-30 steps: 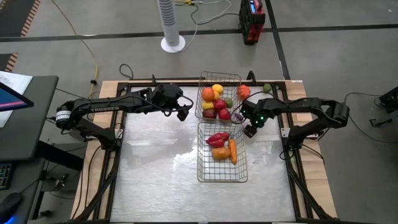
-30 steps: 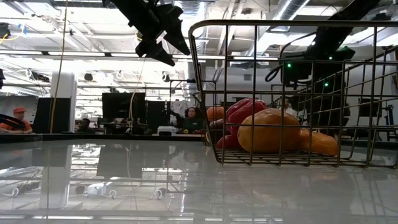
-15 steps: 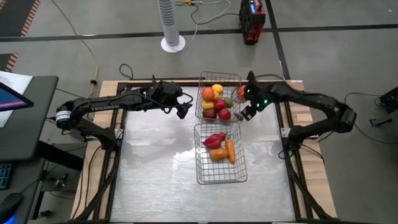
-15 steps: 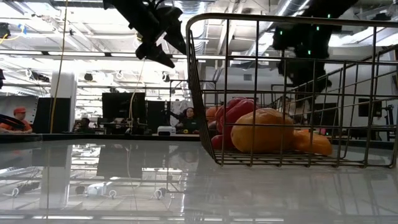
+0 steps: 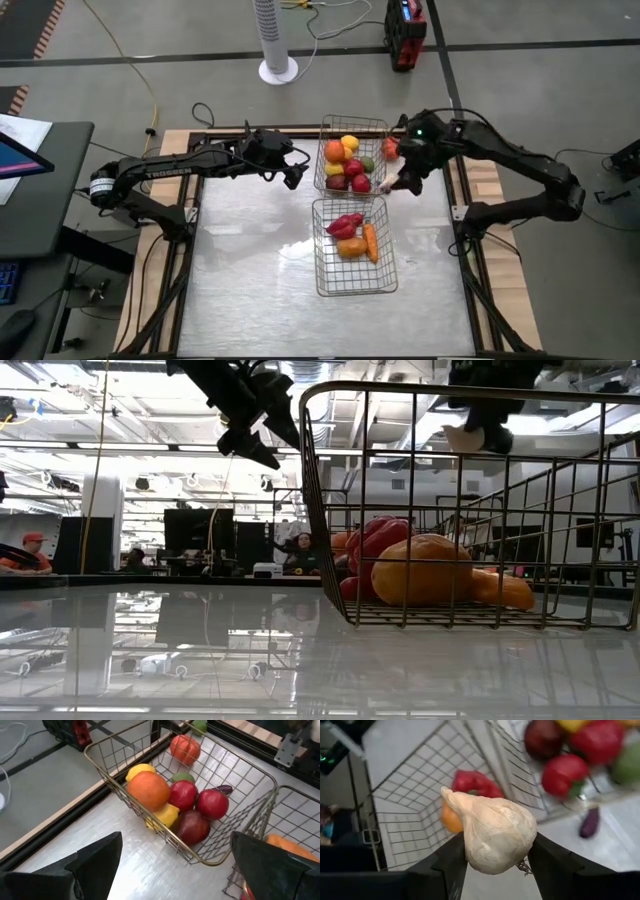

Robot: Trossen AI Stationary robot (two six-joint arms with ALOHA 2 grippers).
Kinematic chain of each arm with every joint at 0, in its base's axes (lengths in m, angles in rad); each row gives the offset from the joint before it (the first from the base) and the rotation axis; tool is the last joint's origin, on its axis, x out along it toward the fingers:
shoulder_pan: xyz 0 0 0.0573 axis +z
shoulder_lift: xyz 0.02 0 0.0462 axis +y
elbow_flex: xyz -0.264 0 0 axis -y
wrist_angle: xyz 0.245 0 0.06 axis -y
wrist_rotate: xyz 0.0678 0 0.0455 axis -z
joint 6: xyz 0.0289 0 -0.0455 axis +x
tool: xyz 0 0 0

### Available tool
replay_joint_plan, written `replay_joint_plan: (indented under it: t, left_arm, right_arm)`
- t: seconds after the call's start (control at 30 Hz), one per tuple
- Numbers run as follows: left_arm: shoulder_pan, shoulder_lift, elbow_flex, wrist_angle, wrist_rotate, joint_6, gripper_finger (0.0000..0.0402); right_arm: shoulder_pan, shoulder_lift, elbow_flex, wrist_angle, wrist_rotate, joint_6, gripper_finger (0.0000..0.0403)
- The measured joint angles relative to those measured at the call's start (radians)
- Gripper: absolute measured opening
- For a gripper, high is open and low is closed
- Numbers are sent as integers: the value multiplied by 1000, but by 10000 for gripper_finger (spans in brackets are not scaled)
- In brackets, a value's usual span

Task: Sort produce into baskets
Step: Put the white garlic into the bottom wire basket, then put the purple eggplant into the bottom wire basket

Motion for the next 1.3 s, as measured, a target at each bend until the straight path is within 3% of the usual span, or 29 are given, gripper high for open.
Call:
replay_joint_plan:
  t: [0.23, 0.4, 0.5, 0.7, 0.87, 1.0, 1.1, 1.3]
  left_arm:
    - [0, 0, 0, 22, -5, 0, 357]
    - [10, 0, 0, 54, -21, 13, 357]
    - [14, 0, 0, 51, -22, -4, 357]
    - [4, 0, 0, 45, 7, 31, 357]
    - [-1, 0, 0, 48, 12, 39, 357]
    - [-1, -20, 7, 75, 92, 48, 357]
    - [-3, -56, 40, 66, 131, 68, 357]
    - [-13, -149, 55, 56, 135, 86, 357]
  right_arm:
    - [162, 64, 0, 69, -2, -32, 225]
    - [228, 152, 0, 75, -14, -26, 250]
    - [207, 178, 0, 68, -61, -20, 270]
    - [179, 185, 0, -7, -45, 1, 307]
    - [103, 147, -6, -103, 138, -41, 313]
    - [11, 98, -113, 1, 154, -50, 303]
    - [-38, 81, -228, 55, 230, -44, 294]
    - [-62, 101, -372, 292, 309, -27, 290]
